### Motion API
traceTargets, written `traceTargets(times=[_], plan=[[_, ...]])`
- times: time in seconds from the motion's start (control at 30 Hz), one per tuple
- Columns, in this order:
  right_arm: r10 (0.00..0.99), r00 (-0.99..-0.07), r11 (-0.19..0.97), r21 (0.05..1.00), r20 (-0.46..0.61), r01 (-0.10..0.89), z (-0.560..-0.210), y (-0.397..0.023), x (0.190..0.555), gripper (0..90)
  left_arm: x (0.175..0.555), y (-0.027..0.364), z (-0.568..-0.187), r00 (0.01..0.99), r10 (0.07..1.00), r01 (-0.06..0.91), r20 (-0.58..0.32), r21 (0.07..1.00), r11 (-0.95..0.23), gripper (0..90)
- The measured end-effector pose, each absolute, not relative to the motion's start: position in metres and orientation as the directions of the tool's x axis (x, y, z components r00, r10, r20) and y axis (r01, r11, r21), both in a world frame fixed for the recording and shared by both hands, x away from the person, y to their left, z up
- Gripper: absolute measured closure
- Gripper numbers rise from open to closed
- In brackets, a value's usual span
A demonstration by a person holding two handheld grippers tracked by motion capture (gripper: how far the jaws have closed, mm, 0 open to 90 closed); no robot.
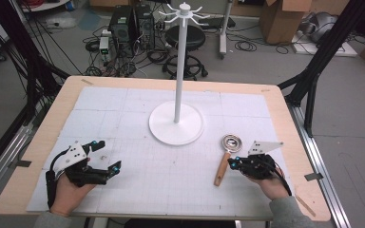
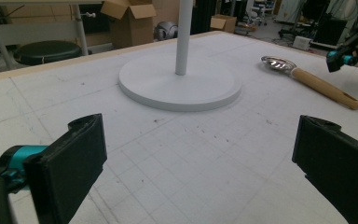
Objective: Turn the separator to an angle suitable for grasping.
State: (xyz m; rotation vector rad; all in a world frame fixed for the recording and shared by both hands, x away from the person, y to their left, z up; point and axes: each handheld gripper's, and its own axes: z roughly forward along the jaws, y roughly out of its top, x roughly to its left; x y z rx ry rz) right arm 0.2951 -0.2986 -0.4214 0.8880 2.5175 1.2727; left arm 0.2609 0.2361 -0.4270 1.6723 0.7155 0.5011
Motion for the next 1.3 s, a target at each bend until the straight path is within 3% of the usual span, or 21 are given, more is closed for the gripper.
traceTargets(times=[0.43,0.73,1.3], plan=[[0.600,-0.799,0.498,0.761,0.044,0.416,-0.416,-0.280,0.338,90.0,0.253,0.237,-0.428,0.740,0.670,0.177,-0.049,0.976,-0.124,3.5],[0.591,-0.806,0.549,0.716,0.032,0.431,-0.423,-0.263,0.364,90.0,0.248,0.250,-0.430,0.708,0.702,0.195,-0.071,0.976,-0.098,3.5],[0.581,-0.813,0.594,0.667,0.031,0.450,-0.434,-0.258,0.374,90.0,0.248,0.249,-0.431,0.714,0.697,0.197,-0.065,0.974,-0.110,3.4]])
